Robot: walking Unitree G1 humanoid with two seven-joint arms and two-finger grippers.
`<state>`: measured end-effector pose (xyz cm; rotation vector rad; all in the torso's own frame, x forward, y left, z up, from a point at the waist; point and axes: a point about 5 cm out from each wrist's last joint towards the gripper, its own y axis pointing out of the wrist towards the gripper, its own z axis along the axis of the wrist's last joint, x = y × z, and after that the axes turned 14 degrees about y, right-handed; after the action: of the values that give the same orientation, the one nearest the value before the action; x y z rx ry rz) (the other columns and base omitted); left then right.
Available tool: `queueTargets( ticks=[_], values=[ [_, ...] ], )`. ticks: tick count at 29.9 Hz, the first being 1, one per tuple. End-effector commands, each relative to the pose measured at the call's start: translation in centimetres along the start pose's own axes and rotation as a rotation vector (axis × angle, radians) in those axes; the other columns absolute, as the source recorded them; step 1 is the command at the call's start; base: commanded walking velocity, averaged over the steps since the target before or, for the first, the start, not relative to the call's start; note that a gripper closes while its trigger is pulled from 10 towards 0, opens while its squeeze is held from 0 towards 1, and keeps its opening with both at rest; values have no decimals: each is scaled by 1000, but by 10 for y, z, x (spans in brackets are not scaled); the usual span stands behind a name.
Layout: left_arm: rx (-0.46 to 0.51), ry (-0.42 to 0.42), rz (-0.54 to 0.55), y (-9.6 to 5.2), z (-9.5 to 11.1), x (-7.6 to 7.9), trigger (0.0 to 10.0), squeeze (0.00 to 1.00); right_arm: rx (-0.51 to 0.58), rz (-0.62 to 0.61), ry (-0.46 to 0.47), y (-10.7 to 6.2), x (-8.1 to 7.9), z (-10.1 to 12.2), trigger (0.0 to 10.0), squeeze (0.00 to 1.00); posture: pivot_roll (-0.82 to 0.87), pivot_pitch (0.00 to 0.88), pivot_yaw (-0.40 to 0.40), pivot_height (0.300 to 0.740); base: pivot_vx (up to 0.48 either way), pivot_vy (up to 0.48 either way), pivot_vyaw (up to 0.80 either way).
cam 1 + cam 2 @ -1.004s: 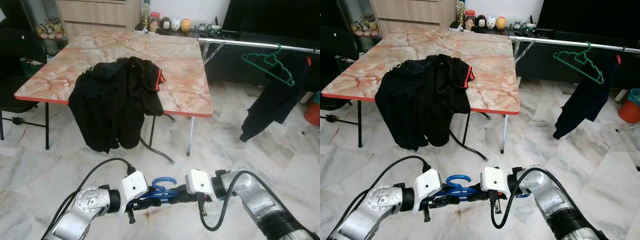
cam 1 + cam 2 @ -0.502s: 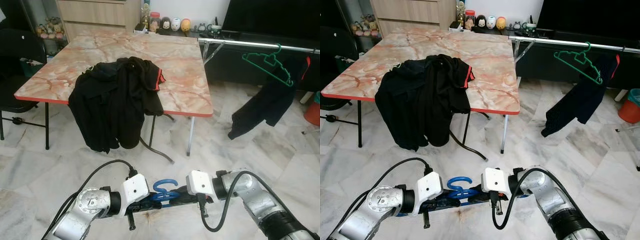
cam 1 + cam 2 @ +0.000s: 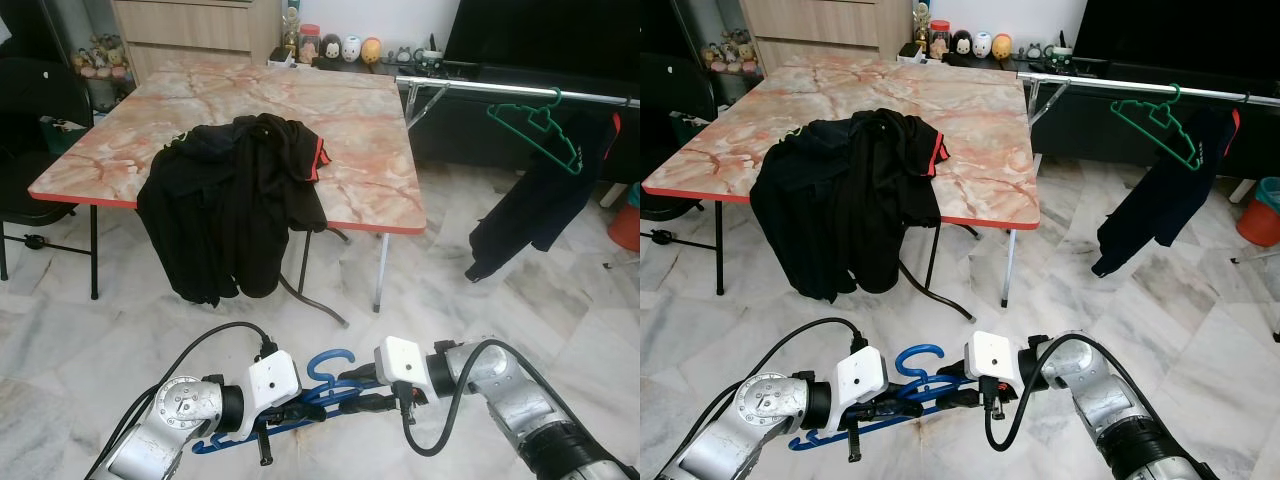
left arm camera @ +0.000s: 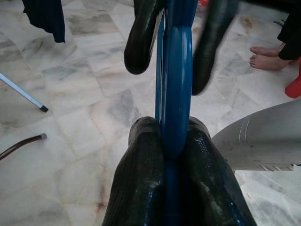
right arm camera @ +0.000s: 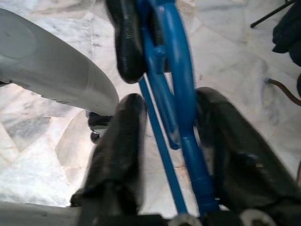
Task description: Hang hanger
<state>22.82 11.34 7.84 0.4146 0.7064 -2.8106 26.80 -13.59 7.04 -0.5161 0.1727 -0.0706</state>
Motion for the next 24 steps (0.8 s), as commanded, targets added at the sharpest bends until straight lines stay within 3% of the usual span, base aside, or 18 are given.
queueTargets(
  ticks=[1,10,17,21,22,23,24],
  values=[
    [-25,-3,34,-7,-5,-5,0,0,23,43,-11,-1,-5,3,10000,1000,106,0,-89,740,0,0,0],
    [-99,37,16,-11,-21,-3,0,0,-14,70,-19,-6,-5,2,10000,1000,101,0,-92,740,0,0,0],
    [-174,86,-18,-20,-32,0,0,0,-19,18,-34,-9,2,5,10000,1000,102,0,-93,740,0,0,0],
    [-208,76,53,-25,-41,-6,0,0,-4,-61,-48,-13,9,8,10000,1000,98,0,-89,740,0,0,0],
    [-226,62,73,-28,-47,-5,0,0,0,-118,-51,-16,14,8,10000,439,100,0,-90,740,0,0,0],
    [-238,53,86,-29,-51,-5,0,0,2,-155,-53,-18,17,7,10000,439,100,0,-90,740,0,0,0],
    [-279,30,145,-34,-66,-4,2039,0,4,-314,-47,-25,31,5,10000,0,104,0,-89,740,0,0,0]
  ],
)
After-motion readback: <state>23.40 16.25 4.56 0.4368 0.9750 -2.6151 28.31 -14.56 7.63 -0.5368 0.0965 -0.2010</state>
